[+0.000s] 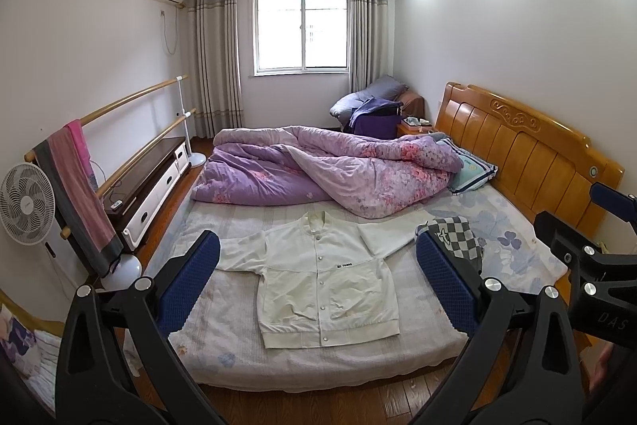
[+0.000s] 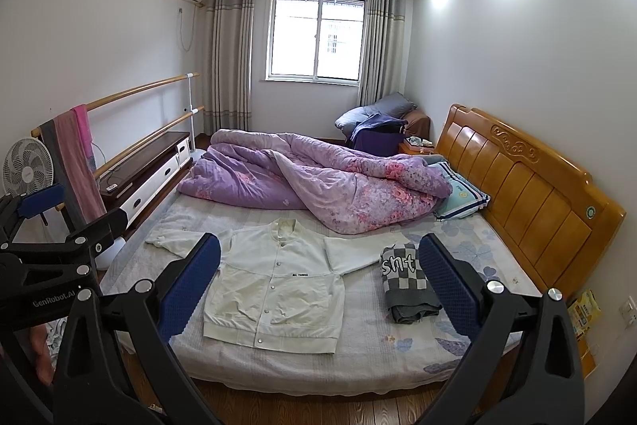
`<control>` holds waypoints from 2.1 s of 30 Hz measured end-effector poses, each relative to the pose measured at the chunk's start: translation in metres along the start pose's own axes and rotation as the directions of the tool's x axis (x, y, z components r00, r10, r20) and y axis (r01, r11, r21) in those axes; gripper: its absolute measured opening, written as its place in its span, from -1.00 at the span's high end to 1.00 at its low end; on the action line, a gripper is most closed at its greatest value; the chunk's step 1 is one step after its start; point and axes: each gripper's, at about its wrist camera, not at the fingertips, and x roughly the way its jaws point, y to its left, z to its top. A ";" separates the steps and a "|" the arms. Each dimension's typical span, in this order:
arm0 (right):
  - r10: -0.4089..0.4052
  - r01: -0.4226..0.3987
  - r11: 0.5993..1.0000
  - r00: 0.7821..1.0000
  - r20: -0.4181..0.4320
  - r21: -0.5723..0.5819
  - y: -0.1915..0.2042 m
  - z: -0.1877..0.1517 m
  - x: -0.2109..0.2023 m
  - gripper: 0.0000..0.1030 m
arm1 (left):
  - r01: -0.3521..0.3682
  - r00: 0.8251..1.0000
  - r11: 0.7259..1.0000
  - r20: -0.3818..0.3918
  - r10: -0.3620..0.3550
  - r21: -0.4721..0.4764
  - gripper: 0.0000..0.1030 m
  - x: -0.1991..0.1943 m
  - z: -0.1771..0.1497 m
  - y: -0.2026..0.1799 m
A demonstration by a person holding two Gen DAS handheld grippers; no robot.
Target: Fold large clothes
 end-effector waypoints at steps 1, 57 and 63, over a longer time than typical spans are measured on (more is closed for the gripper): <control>0.001 -0.001 1.000 1.000 0.000 0.001 0.000 0.000 0.000 -0.86 | 0.000 1.000 1.000 -0.001 0.000 -0.001 -0.91 0.001 0.000 0.001; 0.113 -0.114 0.993 0.972 -0.206 0.006 0.041 0.018 0.236 -0.86 | -0.086 0.974 0.995 -0.215 0.072 -0.056 -0.91 0.231 0.026 0.090; 0.164 -0.178 0.984 0.946 -0.280 -0.026 0.025 0.033 0.349 -0.86 | -0.155 0.945 0.986 -0.300 0.131 -0.057 -0.91 0.340 0.043 0.085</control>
